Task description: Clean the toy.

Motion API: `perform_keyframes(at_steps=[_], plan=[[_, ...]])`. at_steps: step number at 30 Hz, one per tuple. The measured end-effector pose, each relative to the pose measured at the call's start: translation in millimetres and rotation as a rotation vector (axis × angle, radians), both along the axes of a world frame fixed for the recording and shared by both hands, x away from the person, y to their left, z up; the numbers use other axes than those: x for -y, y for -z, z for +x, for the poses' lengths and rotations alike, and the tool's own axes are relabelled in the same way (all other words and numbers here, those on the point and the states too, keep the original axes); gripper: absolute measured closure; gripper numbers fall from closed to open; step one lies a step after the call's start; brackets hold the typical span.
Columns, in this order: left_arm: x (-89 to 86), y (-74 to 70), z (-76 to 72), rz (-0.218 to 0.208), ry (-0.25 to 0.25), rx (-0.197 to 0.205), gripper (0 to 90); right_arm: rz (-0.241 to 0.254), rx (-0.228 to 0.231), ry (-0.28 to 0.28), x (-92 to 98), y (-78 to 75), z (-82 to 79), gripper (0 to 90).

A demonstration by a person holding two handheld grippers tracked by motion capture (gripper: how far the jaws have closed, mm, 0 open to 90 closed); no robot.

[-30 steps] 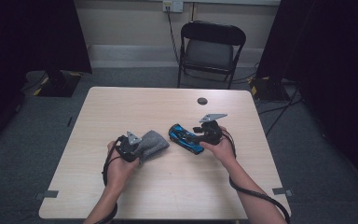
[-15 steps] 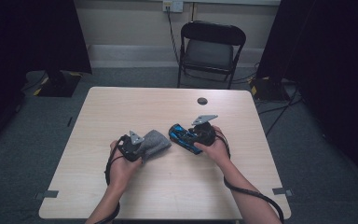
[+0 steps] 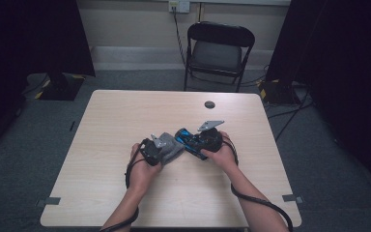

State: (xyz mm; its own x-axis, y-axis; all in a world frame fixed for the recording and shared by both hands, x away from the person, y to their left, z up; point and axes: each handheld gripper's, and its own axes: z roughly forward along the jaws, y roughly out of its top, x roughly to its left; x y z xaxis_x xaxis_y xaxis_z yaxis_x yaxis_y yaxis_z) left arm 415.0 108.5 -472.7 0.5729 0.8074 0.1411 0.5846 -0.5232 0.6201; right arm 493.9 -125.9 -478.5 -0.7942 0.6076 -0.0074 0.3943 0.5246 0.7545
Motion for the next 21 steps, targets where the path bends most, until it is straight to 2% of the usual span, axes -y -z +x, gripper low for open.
perform_keyframes(at_steps=[3, 12, 14, 19, 21], plan=[[4.6, -0.7, -2.8, -0.003, 0.021, -0.013, 75.4, -0.001, -0.004, -0.001, 0.2, -0.3, 0.2, 49.8], [12.3, -0.8, -13.8, -0.067, 0.076, -0.05, 75.6, -0.013, -0.015, -0.001, -1.1, -1.8, 1.4, 49.8], [14.1, -0.7, -15.2, -0.067, 0.082, -0.046, 75.7, -0.015, -0.016, 0.0, -1.3, -2.1, 1.4, 49.8], [29.2, -0.4, -23.9, -0.099, 0.125, -0.058, 75.7, -0.017, -0.02, 0.001, -1.3, -2.4, 1.5, 49.8], [33.7, -0.4, -26.0, -0.097, 0.143, -0.06, 75.7, -0.016, -0.02, 0.0, -1.2, -2.3, 1.5, 49.8]])
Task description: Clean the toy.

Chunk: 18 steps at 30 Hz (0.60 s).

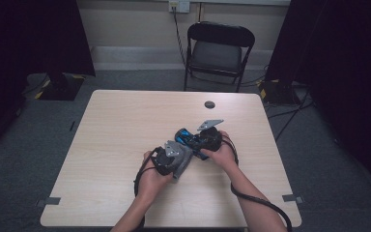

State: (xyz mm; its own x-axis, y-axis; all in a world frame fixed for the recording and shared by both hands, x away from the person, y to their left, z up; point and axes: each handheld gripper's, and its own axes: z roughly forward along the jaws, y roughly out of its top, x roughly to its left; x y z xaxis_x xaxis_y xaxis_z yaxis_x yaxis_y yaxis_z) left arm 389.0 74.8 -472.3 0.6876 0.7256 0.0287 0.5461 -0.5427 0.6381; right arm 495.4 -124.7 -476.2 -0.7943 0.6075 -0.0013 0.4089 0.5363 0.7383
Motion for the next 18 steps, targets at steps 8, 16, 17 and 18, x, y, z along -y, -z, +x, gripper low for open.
perform_keyframes(at_steps=[8, 16, 17, 18], plan=[[14.7, 0.0, -6.2, -0.021, 0.04, -0.002, 75.7, -0.004, -0.004, 0.0, -0.4, -0.6, 0.3, 49.8], [23.2, 1.3, -12.4, -0.038, 0.075, -0.004, 75.8, 0.0, -0.003, 0.004, -0.3, -0.2, 0.0, 49.7], [24.7, 1.3, -13.8, -0.043, 0.08, -0.005, 75.8, 0.001, -0.004, 0.003, -0.3, -0.2, 0.1, 49.8], [25.7, 1.5, -14.6, -0.048, 0.083, -0.004, 75.8, 0.001, -0.005, 0.004, -0.2, -0.3, 0.2, 49.8]])
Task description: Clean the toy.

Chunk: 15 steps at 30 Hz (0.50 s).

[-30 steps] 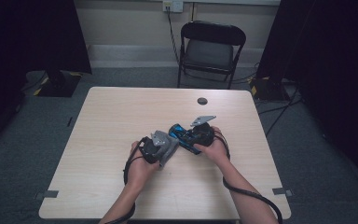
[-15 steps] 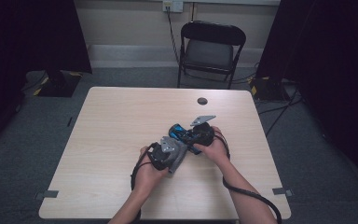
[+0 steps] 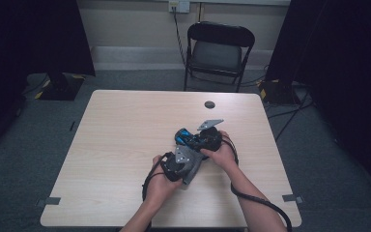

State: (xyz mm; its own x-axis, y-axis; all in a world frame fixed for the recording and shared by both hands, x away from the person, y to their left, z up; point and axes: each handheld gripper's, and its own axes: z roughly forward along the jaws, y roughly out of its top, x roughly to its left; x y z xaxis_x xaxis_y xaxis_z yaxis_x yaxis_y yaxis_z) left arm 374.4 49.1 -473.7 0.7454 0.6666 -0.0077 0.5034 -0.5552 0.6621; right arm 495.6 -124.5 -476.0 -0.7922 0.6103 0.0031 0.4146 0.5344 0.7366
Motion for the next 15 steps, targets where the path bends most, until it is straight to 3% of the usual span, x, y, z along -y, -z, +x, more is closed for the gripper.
perform_keyframes(at_steps=[12, 15], plan=[[7.5, 0.2, -3.8, -0.044, 0.065, -0.028, 75.8, 0.007, 0.002, -0.001, 1.7, 0.7, -0.9, 49.9], [7.5, 0.2, -6.6, -0.075, 0.084, -0.039, 75.8, 0.014, 0.002, 0.0, 2.1, 1.1, -0.8, 49.9]])
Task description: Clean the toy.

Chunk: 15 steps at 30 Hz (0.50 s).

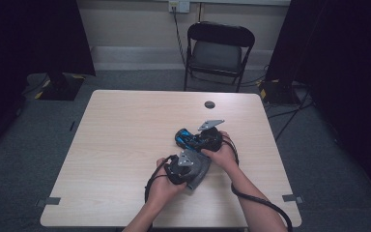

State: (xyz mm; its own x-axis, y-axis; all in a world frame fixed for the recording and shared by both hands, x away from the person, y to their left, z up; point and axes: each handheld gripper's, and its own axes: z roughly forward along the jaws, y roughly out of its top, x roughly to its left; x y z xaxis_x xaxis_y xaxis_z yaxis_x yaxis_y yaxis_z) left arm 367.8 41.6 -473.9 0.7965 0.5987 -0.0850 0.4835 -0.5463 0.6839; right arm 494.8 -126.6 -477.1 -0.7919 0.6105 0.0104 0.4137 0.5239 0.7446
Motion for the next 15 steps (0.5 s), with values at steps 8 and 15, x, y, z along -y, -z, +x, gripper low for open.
perform_keyframes(at_steps=[8, 15], plan=[[-10.3, -4.1, -10.3, -0.031, 0.018, -0.006, 75.6, 0.005, -0.003, -0.004, 1.5, 0.2, 0.3, 50.0], [-36.3, -15.7, -7.8, -0.059, -0.05, 0.027, 75.6, 0.006, -0.005, -0.003, 1.7, 0.1, 0.3, 50.0]])
